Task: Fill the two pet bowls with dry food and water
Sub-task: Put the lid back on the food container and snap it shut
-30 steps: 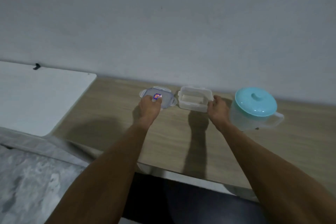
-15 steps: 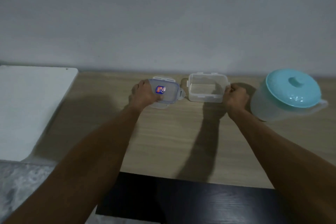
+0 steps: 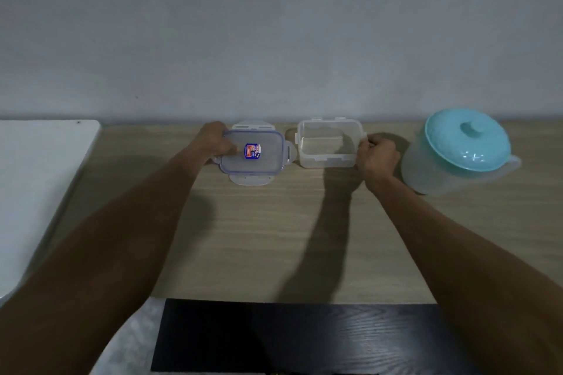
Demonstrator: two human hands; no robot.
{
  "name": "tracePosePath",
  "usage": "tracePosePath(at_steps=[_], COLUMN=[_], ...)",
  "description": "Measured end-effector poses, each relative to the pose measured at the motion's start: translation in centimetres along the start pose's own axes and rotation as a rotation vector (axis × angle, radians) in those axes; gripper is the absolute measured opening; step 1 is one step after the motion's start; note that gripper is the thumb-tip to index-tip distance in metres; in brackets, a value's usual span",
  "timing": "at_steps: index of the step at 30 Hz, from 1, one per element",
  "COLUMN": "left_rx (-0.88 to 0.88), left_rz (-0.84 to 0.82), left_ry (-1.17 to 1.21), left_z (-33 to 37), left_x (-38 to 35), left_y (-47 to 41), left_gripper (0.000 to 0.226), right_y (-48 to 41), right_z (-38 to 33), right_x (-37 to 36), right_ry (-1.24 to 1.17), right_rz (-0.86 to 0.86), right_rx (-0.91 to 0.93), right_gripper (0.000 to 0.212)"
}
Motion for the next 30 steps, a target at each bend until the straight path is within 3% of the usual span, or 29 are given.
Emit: tracePosePath(at_steps=[4,8,11,17,24,30], left_rx=[0.066,0.074,0.09,0.119,0.079,0.091], left_rz=[0.001,-0.032,-0.033,-0.067,-0.181,-0.172], left_ry=[0.294,0.39,0.454,0.617,0.623,0.552], left_z=[-0.6,-1.4,-0.7,4.1,11.0,13.4], left_x=[1.5,4.4,6.7,6.3,-0.4,-3.4], left_y=[0.4,0.2,0.6,0.8,1.4,1.7], left_gripper=[0.013,0.019,0.004,0.013,0.006,0.016], right_y=[-0.1,-0.1,-0.3,-0.5,-0.6,-0.8], right_z=[-0.1,0.1,0.6,0.9,1.6,2.3], right_x=[0.0,-0.2,-0.7,-0.6,-0.4,-0.1], right_ry=[-0.003,-0.017,-0.023,-0.084,-0.217,-0.245], right_rz=[-0.017,-0.037,-0.062,-0.109,-0.191,-0.272], right_rx=[-0.021,-0.078,-0.112,-0.177,-0.274,-0.286], right_gripper=[0.03,0.031,0.032,0.028,0.019,0.023])
Point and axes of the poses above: each hand's wrist, its own y-axis away from the middle knuckle, its own x-axis out of the back of the hand, z = x × y, the point moved 4 cm from there along -y, towards the middle knuckle, and after that the axes turned 12 degrees about z, right-handed, at the moved point
